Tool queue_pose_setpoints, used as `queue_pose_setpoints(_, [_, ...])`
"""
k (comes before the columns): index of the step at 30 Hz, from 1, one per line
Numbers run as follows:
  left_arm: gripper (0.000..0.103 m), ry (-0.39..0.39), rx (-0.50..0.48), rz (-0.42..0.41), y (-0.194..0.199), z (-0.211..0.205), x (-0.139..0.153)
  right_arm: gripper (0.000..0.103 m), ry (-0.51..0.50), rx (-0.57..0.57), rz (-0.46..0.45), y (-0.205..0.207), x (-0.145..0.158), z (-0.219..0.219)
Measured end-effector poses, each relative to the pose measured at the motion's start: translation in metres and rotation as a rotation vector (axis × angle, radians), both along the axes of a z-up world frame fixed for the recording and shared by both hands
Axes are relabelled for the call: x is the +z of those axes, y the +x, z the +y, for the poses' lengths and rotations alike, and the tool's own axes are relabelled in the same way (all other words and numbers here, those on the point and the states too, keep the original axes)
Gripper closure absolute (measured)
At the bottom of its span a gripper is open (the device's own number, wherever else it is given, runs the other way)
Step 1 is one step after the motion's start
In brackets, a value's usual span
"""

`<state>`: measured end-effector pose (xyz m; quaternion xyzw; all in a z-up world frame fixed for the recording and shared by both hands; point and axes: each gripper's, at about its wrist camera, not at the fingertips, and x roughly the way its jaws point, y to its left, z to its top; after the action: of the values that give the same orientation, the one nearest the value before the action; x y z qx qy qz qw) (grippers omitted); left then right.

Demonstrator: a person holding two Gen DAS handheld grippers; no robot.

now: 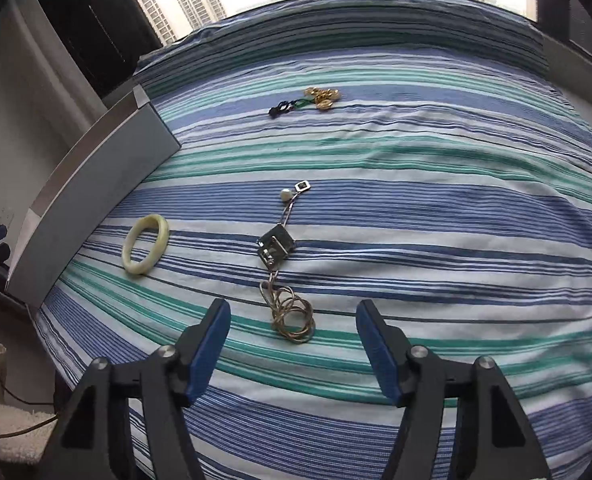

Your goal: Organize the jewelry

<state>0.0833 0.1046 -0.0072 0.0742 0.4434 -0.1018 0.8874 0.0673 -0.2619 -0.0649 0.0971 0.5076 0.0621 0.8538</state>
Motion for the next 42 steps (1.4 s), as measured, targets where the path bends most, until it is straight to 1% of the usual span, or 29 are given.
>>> queue_pose_setpoints(3, [0.002, -0.025, -0.033, 0.044, 0.004, -0.013, -0.018, 0.036, -0.052, -0.015, -0.012, -0.013, 0.004, -0.002])
queue_pose_setpoints(6, [0.002, -0.022, -0.055, 0.076, 0.009, -0.028, -0.039, 0.036, -0.102, 0.026, 0.0, -0.024, 0.004, 0.006])
queue_pose_setpoints(10, [0.002, -0.002, -0.07, 0.123, 0.018, -0.042, -0.063, 0.036, -0.13, 0.064, 0.027, -0.027, -0.007, 0.016])
queue_pose_setpoints(14, [0.002, -0.043, -0.098, 0.184, 0.029, -0.048, -0.077, 0.036, -0.099, 0.048, 0.038, -0.024, -0.015, 0.021])
queue_pose_setpoints(16, [0.002, -0.048, -0.115, 0.196, 0.036, -0.056, -0.08, 0.036, -0.078, 0.038, 0.039, -0.023, -0.018, 0.024])
queue_pose_setpoints(19, [0.002, -0.064, -0.182, 0.226, 0.051, -0.077, -0.088, 0.036, -0.058, 0.039, 0.039, -0.019, -0.02, 0.029])
queue_pose_setpoints(21, [0.002, -0.051, -0.209, 0.252, 0.063, -0.092, -0.097, 0.036, -0.056, 0.046, 0.037, -0.016, -0.018, 0.032])
queue_pose_setpoints(23, [0.002, -0.017, -0.219, 0.273, 0.076, -0.106, -0.108, 0.036, -0.064, 0.051, 0.033, -0.014, -0.015, 0.034])
queue_pose_setpoints(26, [0.002, 0.03, -0.213, 0.278, 0.09, -0.119, -0.119, 0.036, -0.083, 0.064, 0.027, -0.013, -0.01, 0.033])
queue_pose_setpoints(27, [0.001, 0.049, -0.209, 0.272, 0.093, -0.122, -0.121, 0.036, -0.091, 0.074, 0.032, -0.011, -0.01, 0.034])
queue_pose_setpoints(28, [0.001, 0.053, -0.212, 0.256, 0.094, -0.124, -0.12, 0.036, -0.101, 0.082, 0.04, -0.009, -0.012, 0.035])
queue_pose_setpoints(30, [0.001, 0.047, -0.213, 0.256, 0.095, -0.125, -0.12, 0.036, -0.121, 0.09, 0.052, -0.003, -0.016, 0.036])
queue_pose_setpoints(32, [0.006, 0.034, -0.213, 0.25, 0.094, -0.123, -0.119, 0.036, -0.118, 0.1, 0.065, 0.003, -0.023, 0.039])
queue_pose_setpoints(33, [0.017, 0.03, -0.217, 0.235, 0.092, -0.122, -0.116, 0.036, -0.113, 0.106, 0.073, 0.007, -0.028, 0.041])
queue_pose_setpoints(34, [0.021, 0.03, -0.222, 0.224, 0.091, -0.122, -0.114, 0.036, -0.109, 0.114, 0.08, 0.011, -0.033, 0.043])
queue_pose_setpoints(35, [0.021, 0.031, -0.226, 0.24, 0.094, -0.124, -0.114, 0.036, -0.106, 0.118, 0.086, 0.016, -0.038, 0.044])
queue_pose_setpoints(37, [0.021, 0.027, -0.222, 0.235, 0.092, -0.122, -0.113, 0.036, -0.106, 0.116, 0.1, 0.023, -0.047, 0.048])
queue_pose_setpoints(39, [0.022, 0.02, -0.209, 0.237, 0.09, -0.12, -0.112, 0.035, -0.118, 0.108, 0.069, 0.025, -0.049, 0.051])
queue_pose_setpoints(40, [0.022, 0.008, -0.2, 0.242, 0.09, -0.12, -0.111, 0.038, -0.116, 0.105, 0.066, 0.026, -0.049, 0.052])
queue_pose_setpoints(42, [0.022, -0.021, -0.186, 0.252, 0.086, -0.116, -0.108, 0.081, -0.101, 0.092, 0.067, 0.027, -0.047, 0.05])
